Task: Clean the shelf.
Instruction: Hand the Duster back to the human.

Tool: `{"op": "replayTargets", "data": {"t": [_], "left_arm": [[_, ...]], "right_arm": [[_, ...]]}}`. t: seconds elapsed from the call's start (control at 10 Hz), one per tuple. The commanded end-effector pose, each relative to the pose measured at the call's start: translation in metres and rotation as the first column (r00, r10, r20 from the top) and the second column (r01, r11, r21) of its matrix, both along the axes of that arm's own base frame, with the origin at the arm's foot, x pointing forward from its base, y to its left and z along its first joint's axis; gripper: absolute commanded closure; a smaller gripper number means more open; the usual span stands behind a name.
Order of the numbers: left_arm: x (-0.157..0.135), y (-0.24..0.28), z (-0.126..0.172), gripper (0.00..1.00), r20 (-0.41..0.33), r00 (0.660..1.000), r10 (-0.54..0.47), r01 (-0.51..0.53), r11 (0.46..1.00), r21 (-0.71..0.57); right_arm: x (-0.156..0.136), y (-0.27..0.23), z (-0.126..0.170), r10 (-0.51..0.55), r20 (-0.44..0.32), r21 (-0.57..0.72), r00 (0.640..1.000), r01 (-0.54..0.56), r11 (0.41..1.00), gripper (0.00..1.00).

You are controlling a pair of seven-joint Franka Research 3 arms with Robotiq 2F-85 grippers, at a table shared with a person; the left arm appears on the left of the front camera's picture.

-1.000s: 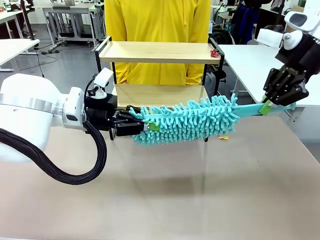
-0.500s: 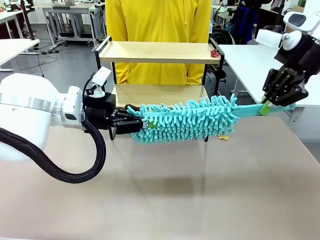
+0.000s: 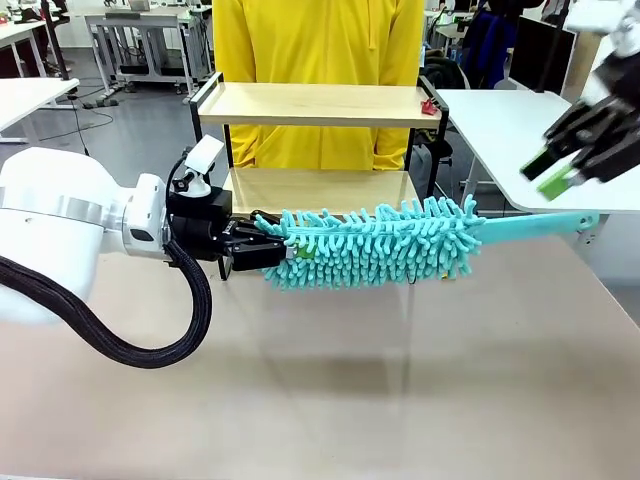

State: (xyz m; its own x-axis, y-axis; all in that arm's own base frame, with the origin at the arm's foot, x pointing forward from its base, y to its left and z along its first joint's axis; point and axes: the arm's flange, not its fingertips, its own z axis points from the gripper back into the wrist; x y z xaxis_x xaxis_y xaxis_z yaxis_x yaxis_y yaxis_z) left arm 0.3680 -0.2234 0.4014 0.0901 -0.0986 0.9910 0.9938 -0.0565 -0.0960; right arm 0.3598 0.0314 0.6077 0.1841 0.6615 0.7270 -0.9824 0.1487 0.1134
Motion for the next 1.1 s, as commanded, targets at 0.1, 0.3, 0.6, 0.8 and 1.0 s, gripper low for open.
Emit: {"op": "replayTargets", "data": {"t": [0.1, 0.3, 0.6, 0.8, 1.0], "left_arm": [[0.000, 0.000, 0.001, 1.00, 0.003, 1.000, 0.000, 0.000, 1.000, -0.001], [0.000, 0.000, 0.001, 1.00, 0.003, 1.000, 0.000, 0.000, 1.000, -0.001], [0.000, 0.000, 0.000, 0.83, 0.000, 1.000, -0.001, 0.001, 1.000, 0.001], [0.001, 0.050, 0.048, 0.83, 0.072, 0.989, 0.132, -0.131, 0.991, -0.009], [-0.009, 0.116, 0.102, 0.83, 0.106, 0.934, 0.341, -0.339, 0.940, -0.043]], "right_arm": [[-0.017, -0.057, 0.001, -0.201, 0.029, 0.265, 0.979, 0.186, 0.946, 0.00], [-0.021, -0.086, -0.003, -0.292, -0.016, 0.329, 0.956, 0.280, 0.902, 0.00], [-0.020, -0.092, 0.010, -0.261, -0.021, 0.292, 0.965, 0.256, 0.921, 0.00], [-0.020, -0.092, 0.010, -0.261, -0.021, 0.292, 0.965, 0.256, 0.921, 0.00], [-0.020, -0.092, 0.010, -0.261, -0.021, 0.292, 0.965, 0.256, 0.921, 0.00]]}}
